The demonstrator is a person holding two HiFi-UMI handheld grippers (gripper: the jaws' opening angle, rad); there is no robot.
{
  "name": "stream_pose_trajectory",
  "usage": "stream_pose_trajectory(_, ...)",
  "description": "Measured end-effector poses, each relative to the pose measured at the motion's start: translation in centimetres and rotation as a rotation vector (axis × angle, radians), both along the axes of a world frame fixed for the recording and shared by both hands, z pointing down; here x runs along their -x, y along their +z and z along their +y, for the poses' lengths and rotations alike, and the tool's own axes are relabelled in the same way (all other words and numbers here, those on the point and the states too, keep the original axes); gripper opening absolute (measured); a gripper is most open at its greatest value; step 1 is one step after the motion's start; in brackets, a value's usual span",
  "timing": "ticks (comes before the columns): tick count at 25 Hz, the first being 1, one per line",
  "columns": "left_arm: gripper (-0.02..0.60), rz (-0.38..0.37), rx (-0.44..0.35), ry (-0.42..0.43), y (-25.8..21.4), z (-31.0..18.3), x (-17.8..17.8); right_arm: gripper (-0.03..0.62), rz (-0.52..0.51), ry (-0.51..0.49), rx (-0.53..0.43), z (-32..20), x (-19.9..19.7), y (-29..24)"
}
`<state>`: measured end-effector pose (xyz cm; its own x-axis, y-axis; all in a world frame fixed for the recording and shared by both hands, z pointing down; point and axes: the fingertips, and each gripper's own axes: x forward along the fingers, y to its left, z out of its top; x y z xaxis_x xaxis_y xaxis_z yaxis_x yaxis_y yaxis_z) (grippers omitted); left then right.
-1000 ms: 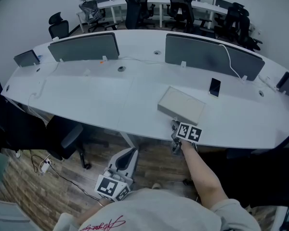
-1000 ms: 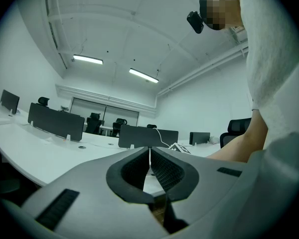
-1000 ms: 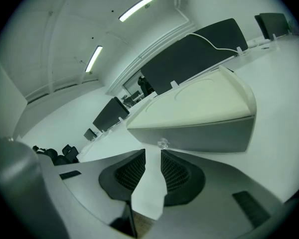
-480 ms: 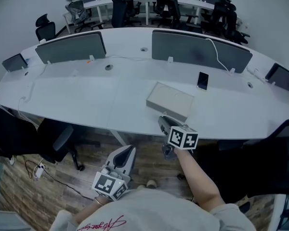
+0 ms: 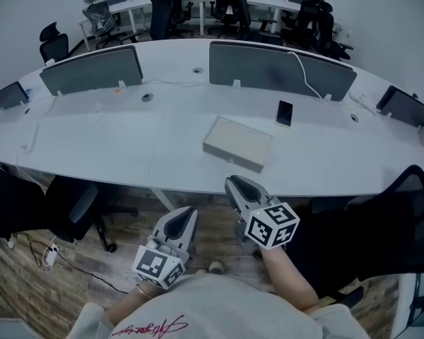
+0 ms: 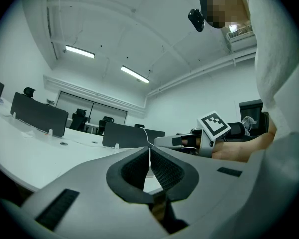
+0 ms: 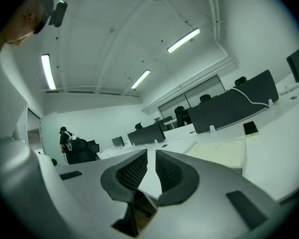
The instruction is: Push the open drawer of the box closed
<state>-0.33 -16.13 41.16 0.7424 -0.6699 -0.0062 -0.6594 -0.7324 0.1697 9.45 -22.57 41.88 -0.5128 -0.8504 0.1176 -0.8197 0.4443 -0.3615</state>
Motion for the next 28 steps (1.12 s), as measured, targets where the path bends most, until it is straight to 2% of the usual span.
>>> stream_pose_trajectory(5, 0.020, 0.003, -0.007, 0.016, -0.5, 0.2, -0.2, 0.040, -0.016, -0.060, -0.152, 3.6, 1.2, -3.4)
stream_pose_trajectory(9, 0.020, 0.002, -0.012, 0.027, -0.5, 0.3, -0.3, 0.037, -0.005, -0.073, -0.205, 5.6, 1.9, -4.6)
stream_pose_trajectory(14, 0.019, 0.007, -0.022, 0.035, -0.8, 0.2, -0.2, 0.034, -0.020, -0.093, -0.225, 7.0, 2.6, -5.3)
stream_pose_trajectory(28, 0.018, 0.007, -0.023, 0.050, -1.1, -0.3, 0.1, 0.029, 0.110, -0.112, -0.252, 8.5, 3.8, -3.7)
